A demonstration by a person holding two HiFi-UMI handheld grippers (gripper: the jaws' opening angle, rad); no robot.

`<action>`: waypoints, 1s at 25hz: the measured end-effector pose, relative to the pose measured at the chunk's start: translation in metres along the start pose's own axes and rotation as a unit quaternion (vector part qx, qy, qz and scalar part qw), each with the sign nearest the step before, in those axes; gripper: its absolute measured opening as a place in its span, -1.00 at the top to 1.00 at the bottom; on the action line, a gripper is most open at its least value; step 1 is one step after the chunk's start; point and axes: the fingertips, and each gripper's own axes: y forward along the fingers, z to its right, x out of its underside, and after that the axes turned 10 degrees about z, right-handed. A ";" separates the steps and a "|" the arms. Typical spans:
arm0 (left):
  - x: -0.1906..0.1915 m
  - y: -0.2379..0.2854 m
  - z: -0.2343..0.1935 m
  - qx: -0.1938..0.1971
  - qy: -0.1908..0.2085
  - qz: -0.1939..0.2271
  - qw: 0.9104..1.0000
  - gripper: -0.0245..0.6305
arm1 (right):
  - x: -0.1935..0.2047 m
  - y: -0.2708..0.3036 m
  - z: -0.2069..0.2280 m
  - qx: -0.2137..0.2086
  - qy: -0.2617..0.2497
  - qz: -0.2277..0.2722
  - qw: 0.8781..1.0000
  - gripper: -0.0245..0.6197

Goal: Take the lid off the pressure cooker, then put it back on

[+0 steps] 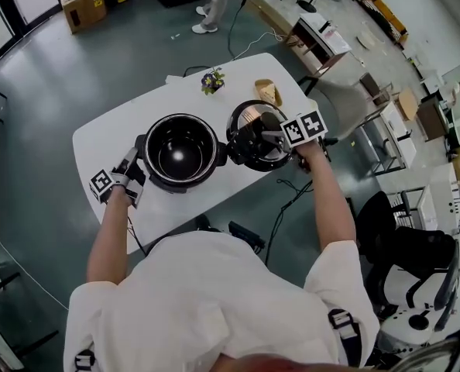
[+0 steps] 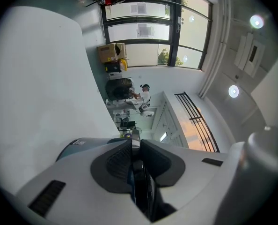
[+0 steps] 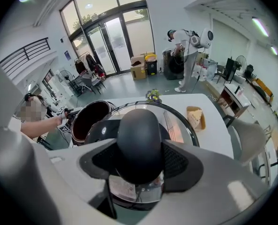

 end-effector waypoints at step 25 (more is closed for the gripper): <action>0.000 -0.002 0.011 -0.020 0.050 0.049 0.997 0.70 | 0.108 0.114 0.082 0.039 0.038 -0.040 0.998 0.05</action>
